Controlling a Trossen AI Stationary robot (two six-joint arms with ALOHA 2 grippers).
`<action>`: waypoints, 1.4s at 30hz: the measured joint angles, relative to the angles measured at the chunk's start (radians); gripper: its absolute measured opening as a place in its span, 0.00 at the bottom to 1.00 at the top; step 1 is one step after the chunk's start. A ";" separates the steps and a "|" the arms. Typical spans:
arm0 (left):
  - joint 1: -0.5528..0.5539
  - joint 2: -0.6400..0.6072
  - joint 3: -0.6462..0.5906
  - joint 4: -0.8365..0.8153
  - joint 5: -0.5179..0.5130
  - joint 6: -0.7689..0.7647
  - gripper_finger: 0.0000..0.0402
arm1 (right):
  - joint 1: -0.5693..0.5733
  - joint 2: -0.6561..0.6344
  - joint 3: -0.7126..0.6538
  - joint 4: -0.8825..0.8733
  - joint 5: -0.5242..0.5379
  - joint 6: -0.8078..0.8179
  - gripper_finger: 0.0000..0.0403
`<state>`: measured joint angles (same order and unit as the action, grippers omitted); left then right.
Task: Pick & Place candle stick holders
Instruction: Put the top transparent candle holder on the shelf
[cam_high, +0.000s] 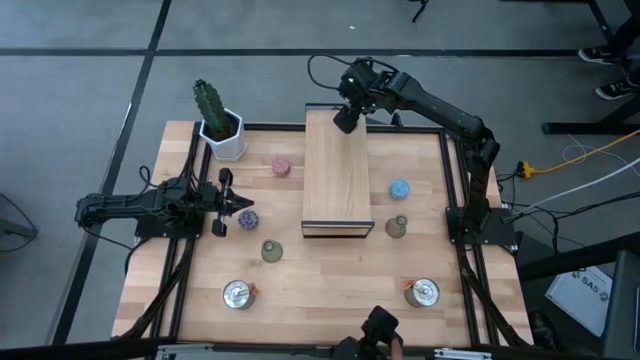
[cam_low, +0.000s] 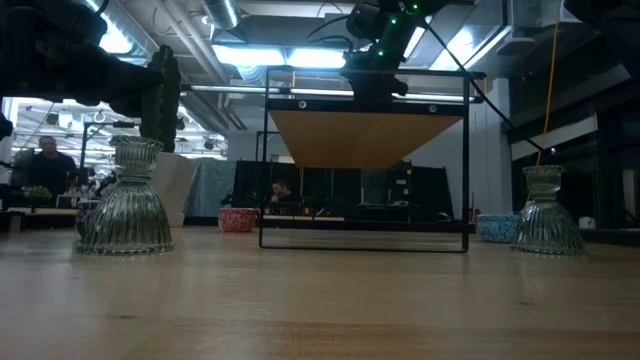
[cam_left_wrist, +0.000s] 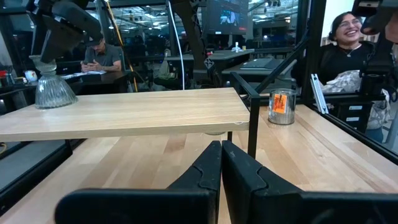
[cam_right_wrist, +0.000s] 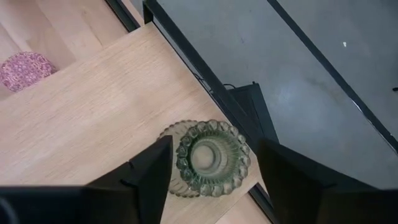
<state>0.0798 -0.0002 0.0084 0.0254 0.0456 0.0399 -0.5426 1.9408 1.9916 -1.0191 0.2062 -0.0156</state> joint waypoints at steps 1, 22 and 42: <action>0.000 0.000 0.000 0.000 0.000 0.000 0.02 | 0.000 0.000 0.000 0.000 0.000 0.000 0.59; 0.000 0.000 0.000 0.000 0.000 0.000 0.02 | 0.021 -0.120 0.000 -0.086 0.026 -0.061 0.60; 0.000 0.000 0.000 0.000 0.000 0.000 0.01 | 0.062 -0.184 0.000 -0.258 0.027 -0.062 0.60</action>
<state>0.0797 0.0000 0.0086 0.0254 0.0456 0.0399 -0.4802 1.7570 1.9915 -1.2775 0.2331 -0.0776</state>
